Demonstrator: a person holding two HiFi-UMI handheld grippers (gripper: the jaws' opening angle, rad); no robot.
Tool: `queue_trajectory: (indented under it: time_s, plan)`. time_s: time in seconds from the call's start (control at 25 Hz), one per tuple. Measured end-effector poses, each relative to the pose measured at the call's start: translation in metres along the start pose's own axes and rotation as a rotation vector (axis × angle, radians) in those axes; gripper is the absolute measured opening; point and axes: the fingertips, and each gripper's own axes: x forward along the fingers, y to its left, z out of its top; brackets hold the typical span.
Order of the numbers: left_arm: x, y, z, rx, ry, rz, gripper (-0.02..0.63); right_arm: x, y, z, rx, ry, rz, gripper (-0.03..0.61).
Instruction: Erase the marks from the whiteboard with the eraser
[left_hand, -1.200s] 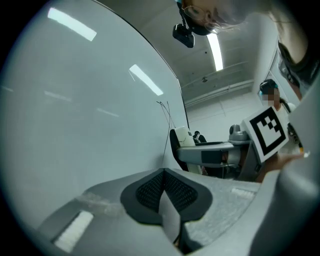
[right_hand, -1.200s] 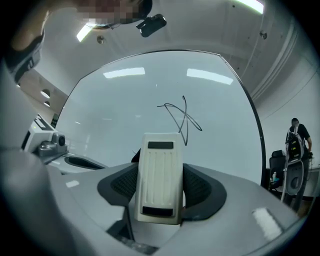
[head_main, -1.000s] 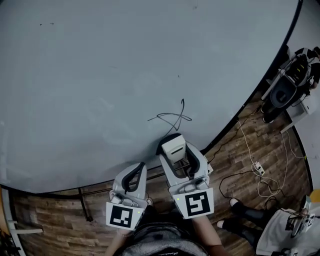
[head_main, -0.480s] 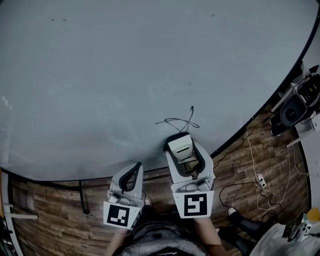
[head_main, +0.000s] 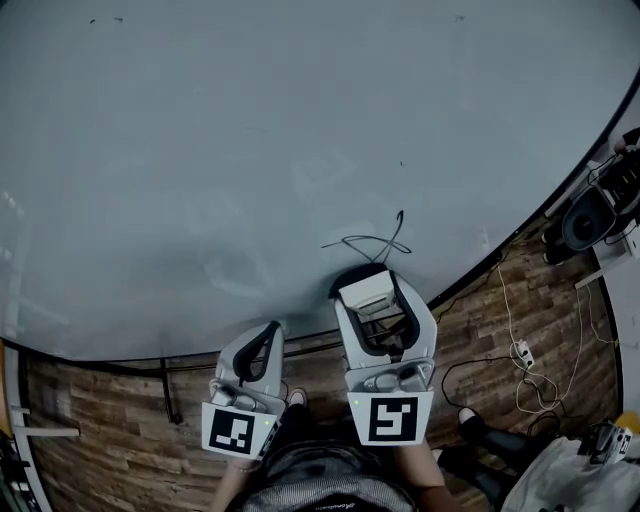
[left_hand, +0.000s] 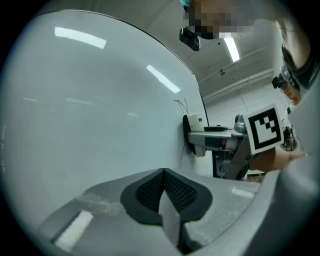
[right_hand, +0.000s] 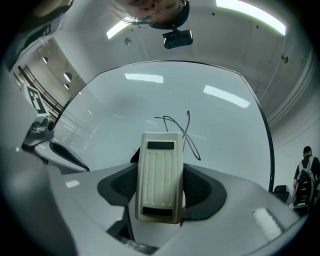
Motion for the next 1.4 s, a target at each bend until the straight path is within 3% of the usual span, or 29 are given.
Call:
queue_trajectory:
  time_s: [0.12, 0.24, 0.52, 0.76, 1.08, 1.32, 1.4]
  plan:
    - [-0.001, 0.004, 0.004, 0.023, -0.021, -0.022, -0.002, 0.006, 0.002, 0.000, 0.015, 0.002, -0.010, 0.262]
    - [0.001, 0.009, 0.003, -0.005, -0.012, -0.039, -0.002, 0.014, 0.005, -0.006, 0.027, 0.016, -0.026, 0.261]
    - [-0.021, 0.049, -0.004, -0.018, 0.004, -0.083, -0.002, 0.032, 0.058, -0.001, 0.093, 0.011, -0.040, 0.261]
    - [0.008, 0.046, -0.010, -0.009, 0.034, -0.121, -0.002, 0.041, 0.053, -0.043, 0.114, 0.075, -0.052, 0.261]
    - [-0.008, 0.058, -0.022, 0.011, 0.077, -0.142, -0.002, 0.033, 0.082, -0.065, 0.188, 0.084, -0.059, 0.261]
    - [-0.001, 0.055, -0.024, 0.018, 0.081, -0.149, -0.002, 0.032, 0.096, -0.093, 0.124, 0.145, -0.048, 0.261]
    - [0.000, 0.053, -0.025, 0.014, 0.085, -0.145, -0.002, 0.029, 0.102, -0.105, 0.097, 0.216, -0.017, 0.261]
